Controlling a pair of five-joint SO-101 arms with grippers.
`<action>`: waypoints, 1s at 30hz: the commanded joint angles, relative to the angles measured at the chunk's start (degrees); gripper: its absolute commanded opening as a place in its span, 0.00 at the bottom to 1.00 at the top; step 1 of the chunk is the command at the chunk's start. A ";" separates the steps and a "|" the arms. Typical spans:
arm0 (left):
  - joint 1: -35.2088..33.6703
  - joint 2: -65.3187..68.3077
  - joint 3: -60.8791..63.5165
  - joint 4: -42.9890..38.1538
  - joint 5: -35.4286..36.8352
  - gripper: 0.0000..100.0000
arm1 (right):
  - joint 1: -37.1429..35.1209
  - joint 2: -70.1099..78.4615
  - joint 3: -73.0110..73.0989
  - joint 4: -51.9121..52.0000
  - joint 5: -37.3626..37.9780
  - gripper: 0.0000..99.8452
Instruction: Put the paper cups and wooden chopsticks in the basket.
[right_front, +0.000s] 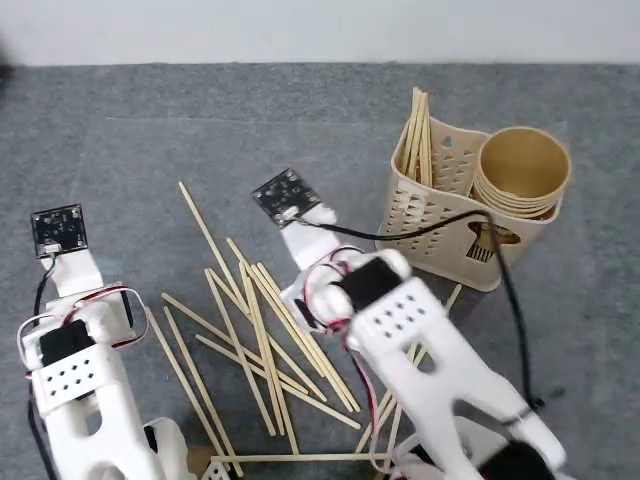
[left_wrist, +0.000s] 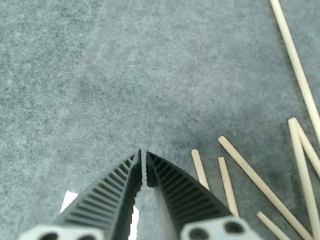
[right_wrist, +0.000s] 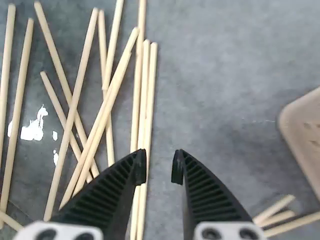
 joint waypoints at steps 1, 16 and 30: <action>0.00 -1.32 -0.40 -1.14 -0.26 0.02 | -1.89 7.96 -3.34 -1.89 -2.55 0.15; 0.00 -1.32 -0.40 -1.14 -0.26 0.02 | -3.65 35.38 -20.40 -2.33 -3.69 0.19; 0.00 -1.32 -0.40 -1.14 -0.26 0.02 | -4.09 43.47 -20.75 -7.25 -3.16 0.04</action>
